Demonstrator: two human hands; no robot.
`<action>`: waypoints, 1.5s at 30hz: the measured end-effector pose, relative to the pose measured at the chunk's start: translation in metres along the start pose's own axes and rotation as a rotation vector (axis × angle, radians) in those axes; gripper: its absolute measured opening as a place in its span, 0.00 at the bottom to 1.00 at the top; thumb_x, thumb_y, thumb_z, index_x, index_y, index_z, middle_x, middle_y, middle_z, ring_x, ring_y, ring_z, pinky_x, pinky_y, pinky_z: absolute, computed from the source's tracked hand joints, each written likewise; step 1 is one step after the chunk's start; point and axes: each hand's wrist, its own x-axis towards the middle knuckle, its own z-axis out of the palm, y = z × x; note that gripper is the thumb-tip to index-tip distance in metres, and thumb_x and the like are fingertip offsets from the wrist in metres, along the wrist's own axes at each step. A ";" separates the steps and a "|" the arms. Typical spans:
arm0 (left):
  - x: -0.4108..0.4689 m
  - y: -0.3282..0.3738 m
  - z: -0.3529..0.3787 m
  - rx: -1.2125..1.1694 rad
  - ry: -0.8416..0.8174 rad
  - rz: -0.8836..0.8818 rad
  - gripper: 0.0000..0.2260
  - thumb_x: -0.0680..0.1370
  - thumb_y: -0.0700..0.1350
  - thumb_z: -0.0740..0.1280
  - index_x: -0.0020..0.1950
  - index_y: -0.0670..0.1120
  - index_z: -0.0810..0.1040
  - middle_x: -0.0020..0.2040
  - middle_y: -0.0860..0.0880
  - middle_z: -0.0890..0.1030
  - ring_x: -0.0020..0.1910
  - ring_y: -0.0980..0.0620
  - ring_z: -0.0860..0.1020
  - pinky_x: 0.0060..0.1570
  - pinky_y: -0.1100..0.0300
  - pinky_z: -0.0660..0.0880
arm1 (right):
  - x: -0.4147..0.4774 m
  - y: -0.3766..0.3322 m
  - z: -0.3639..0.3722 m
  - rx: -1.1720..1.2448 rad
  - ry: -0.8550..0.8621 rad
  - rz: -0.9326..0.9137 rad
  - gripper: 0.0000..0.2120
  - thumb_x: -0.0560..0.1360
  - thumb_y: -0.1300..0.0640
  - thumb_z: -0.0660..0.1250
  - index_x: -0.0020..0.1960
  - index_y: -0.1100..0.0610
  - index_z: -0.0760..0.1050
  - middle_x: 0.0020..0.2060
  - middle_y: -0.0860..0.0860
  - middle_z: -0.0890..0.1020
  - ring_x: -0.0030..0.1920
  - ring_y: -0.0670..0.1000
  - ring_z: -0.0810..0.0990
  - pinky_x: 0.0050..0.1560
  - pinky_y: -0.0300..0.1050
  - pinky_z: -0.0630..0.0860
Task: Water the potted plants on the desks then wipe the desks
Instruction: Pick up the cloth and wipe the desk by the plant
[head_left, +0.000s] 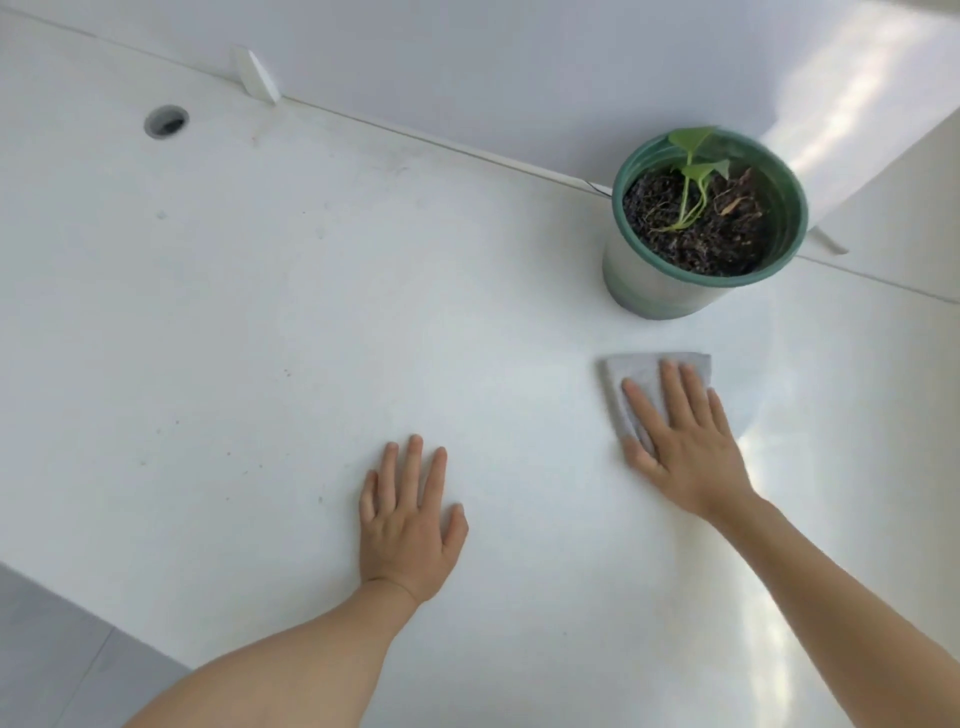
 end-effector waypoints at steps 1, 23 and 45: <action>0.000 0.000 0.000 0.002 0.002 0.005 0.25 0.70 0.52 0.55 0.65 0.46 0.66 0.65 0.40 0.75 0.66 0.41 0.63 0.60 0.47 0.59 | 0.000 0.018 -0.005 0.044 0.004 0.140 0.31 0.73 0.38 0.42 0.72 0.50 0.58 0.72 0.64 0.60 0.72 0.63 0.55 0.67 0.63 0.61; -0.002 -0.005 0.009 -0.021 0.035 0.023 0.25 0.71 0.53 0.54 0.67 0.46 0.64 0.69 0.44 0.63 0.67 0.41 0.63 0.71 0.54 0.44 | 0.200 -0.100 -0.044 0.283 0.009 0.350 0.28 0.78 0.52 0.51 0.74 0.59 0.48 0.74 0.64 0.45 0.74 0.65 0.41 0.73 0.57 0.40; -0.001 0.003 -0.021 -0.104 -0.253 -0.005 0.27 0.73 0.52 0.51 0.68 0.44 0.71 0.70 0.40 0.69 0.69 0.37 0.67 0.66 0.43 0.63 | -0.114 -0.123 0.015 0.248 0.279 0.580 0.17 0.67 0.63 0.61 0.54 0.63 0.78 0.54 0.64 0.80 0.55 0.67 0.78 0.44 0.59 0.80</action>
